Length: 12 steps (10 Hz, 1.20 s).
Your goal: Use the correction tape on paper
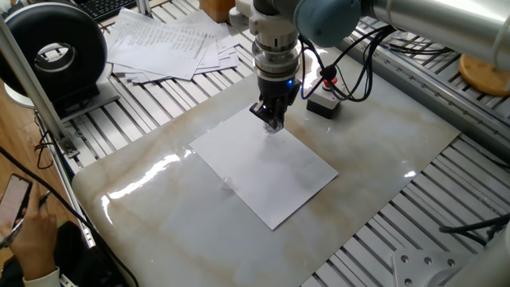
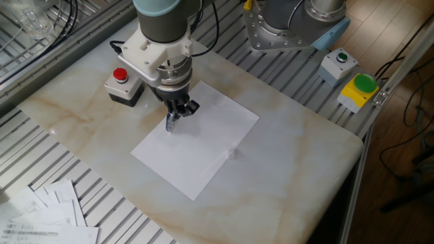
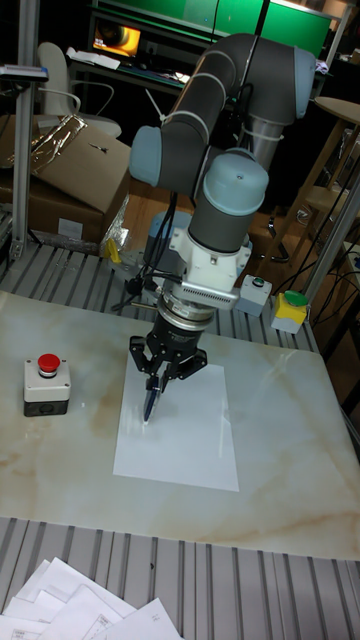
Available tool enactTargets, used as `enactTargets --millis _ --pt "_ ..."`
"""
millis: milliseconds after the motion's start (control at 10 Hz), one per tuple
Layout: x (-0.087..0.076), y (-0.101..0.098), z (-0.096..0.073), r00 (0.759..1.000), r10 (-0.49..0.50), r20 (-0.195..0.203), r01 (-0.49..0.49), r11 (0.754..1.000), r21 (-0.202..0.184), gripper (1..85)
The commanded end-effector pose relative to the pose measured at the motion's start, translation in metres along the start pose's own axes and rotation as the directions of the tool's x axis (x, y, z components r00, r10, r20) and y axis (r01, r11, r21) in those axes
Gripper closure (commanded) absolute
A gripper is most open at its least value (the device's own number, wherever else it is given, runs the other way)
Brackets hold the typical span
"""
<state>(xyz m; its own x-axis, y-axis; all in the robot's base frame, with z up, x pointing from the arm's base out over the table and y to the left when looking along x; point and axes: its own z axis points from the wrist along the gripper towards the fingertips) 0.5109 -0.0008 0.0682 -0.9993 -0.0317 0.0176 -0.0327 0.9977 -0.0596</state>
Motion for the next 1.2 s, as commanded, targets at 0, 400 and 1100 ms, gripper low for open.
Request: enactTargets --millis 0,400,1100 --pt "-0.0062 0.0013 0.0008 1.000 -0.003 0.014 0.004 1.000 -0.019 84.7" --pt "-0.0041 0.0019 0.0069 1.000 -0.005 0.021 0.005 0.999 -0.033 84.7" --pt "0.0015 0.0007 0.0098 1.000 -0.016 0.017 0.016 0.999 -0.040 84.7"
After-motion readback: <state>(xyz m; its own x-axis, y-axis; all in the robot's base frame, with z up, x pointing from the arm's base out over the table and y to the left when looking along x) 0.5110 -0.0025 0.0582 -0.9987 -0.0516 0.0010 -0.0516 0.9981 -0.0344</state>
